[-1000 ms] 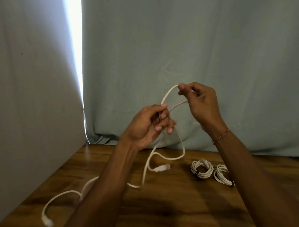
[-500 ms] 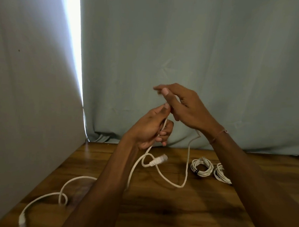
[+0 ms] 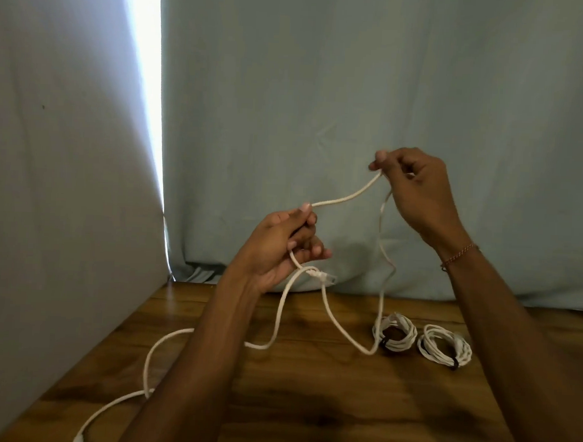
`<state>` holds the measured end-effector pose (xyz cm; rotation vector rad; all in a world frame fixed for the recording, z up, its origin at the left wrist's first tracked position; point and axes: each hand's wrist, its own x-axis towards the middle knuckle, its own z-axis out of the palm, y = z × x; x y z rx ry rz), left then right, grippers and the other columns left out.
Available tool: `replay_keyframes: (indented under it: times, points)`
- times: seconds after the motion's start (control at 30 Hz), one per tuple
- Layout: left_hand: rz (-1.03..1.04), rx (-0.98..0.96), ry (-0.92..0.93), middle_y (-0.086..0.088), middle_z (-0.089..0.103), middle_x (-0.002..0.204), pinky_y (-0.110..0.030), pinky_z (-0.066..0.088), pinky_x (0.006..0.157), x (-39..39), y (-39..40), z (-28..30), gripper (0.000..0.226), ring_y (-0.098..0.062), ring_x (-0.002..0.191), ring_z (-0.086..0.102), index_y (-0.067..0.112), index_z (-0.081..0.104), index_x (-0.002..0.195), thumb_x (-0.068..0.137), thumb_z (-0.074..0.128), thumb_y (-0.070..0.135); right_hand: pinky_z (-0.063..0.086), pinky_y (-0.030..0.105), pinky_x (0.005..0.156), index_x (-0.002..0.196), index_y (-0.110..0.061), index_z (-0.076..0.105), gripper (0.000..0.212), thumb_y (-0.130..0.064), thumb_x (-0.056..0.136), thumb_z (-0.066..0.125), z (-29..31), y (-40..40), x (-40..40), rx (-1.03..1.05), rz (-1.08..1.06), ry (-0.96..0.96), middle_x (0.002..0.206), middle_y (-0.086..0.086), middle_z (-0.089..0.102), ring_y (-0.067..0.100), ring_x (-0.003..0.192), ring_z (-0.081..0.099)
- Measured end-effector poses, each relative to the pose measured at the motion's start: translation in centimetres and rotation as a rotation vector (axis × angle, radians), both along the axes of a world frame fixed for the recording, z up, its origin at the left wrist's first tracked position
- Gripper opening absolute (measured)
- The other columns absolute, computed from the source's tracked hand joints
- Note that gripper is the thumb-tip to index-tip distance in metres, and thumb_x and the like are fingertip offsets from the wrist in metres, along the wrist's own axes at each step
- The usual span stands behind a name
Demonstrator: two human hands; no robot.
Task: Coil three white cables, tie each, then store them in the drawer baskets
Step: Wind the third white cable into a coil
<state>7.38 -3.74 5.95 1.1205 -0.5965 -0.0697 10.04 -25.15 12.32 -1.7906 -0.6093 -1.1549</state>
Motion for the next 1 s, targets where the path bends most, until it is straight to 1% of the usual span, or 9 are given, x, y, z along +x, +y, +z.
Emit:
replay_keyframes:
  times: [0.1,0.27,0.37,0.43,0.5,0.63,0.73,0.87,1.0]
  points:
    - [-0.002,-0.060,0.018,0.003,0.033,0.047,-0.027,0.050,0.050,0.0,0.0,0.3,0.032,-0.011,0.042,0.041,0.007,0.057,0.087,0.108,0.041,0.025,0.048,0.030,0.080,0.101,-0.022,0.078,0.035,-0.045,0.101,0.051,-0.9,0.2,-0.3,-0.390,-0.171,-0.048,0.093,-0.004,0.070,0.013,0.088,0.062]
    - [0.017,-0.050,0.007,0.005,0.032,0.045,-0.019,0.033,0.039,-0.4,0.7,0.9,0.038,-0.004,0.034,0.031,0.009,0.063,0.093,0.107,0.041,0.036,0.047,0.035,0.084,0.109,-0.029,0.077,0.057,-0.065,0.099,0.035,-2.0,1.6,-1.3,-0.815,-0.182,0.015,0.090,-0.009,0.076,-0.002,0.066,0.056]
    - [-0.028,-0.024,0.016,0.003,0.039,0.043,-0.021,0.042,0.041,-1.0,0.7,1.0,0.045,-0.007,0.034,0.039,0.009,0.067,0.091,0.106,0.039,0.041,0.054,0.022,0.074,0.118,-0.018,0.069,0.032,-0.040,0.102,0.053,-2.4,2.1,-1.3,-0.684,0.083,0.187,0.092,-0.006,0.075,0.007,0.080,0.070]
    - [-0.117,-0.008,0.003,0.001,0.045,0.043,-0.025,0.049,0.046,-1.5,0.2,1.1,0.053,-0.010,0.036,0.047,0.008,0.065,0.087,0.107,0.032,0.045,0.059,0.025,0.076,0.117,-0.012,0.065,0.023,-0.027,0.103,0.054,-2.8,2.9,-1.7,-0.532,0.243,0.247,0.092,0.000,0.074,0.013,0.082,0.074]
    - [-0.198,-0.016,-0.032,-0.002,0.050,0.044,-0.030,0.054,0.055,-1.8,-0.2,1.2,0.061,-0.014,0.041,0.055,0.008,0.063,0.078,0.106,0.028,0.049,0.061,0.031,0.064,0.106,-0.007,0.066,0.023,-0.023,0.105,0.050,-3.1,3.8,-2.2,-0.366,0.353,0.288,0.086,0.006,0.072,0.024,0.070,0.073]
    - [-0.277,-0.002,-0.164,-0.012,0.066,0.060,-0.047,0.054,0.090,-1.5,-0.2,1.1,0.076,-0.031,0.072,0.071,0.001,0.068,0.086,0.101,0.024,0.061,0.052,0.031,0.046,0.094,-0.006,0.071,0.030,-0.028,0.105,0.052,-3.5,4.7,-2.4,-0.203,0.317,0.236,0.070,0.005,0.069,0.026,0.048,0.063]
    - [-0.355,-0.032,-0.186,-0.016,0.074,0.075,-0.055,0.045,0.102,-1.1,0.2,0.9,0.081,-0.036,0.091,0.073,-0.003,0.074,0.095,0.099,0.025,0.062,0.047,0.029,0.042,0.084,-0.006,0.071,0.035,-0.029,0.105,0.054,-3.8,5.1,-2.5,-0.142,0.269,0.229,0.059,0.005,0.065,0.025,0.043,0.059]
    - [-0.371,-0.023,-0.204,-0.014,0.076,0.076,-0.054,0.044,0.105,-1.3,-0.3,0.9,0.071,-0.035,0.089,0.074,0.001,0.076,0.094,0.097,0.033,0.058,0.042,0.024,0.039,0.082,-0.005,0.074,0.034,-0.024,0.103,0.056,-4.1,4.9,-2.7,-0.155,0.202,0.242,0.055,0.004,0.065,0.019,0.039,0.056]
    - [-0.333,-0.016,-0.162,-0.012,0.075,0.074,-0.048,0.052,0.095,-1.6,-0.9,1.0,0.065,-0.029,0.082,0.075,0.004,0.077,0.091,0.100,0.033,0.050,0.041,0.020,0.038,0.083,-0.004,0.075,0.032,-0.022,0.103,0.058,-4.5,4.5,-3.1,-0.176,0.146,0.271,0.051,0.008,0.062,0.012,0.035,0.054]
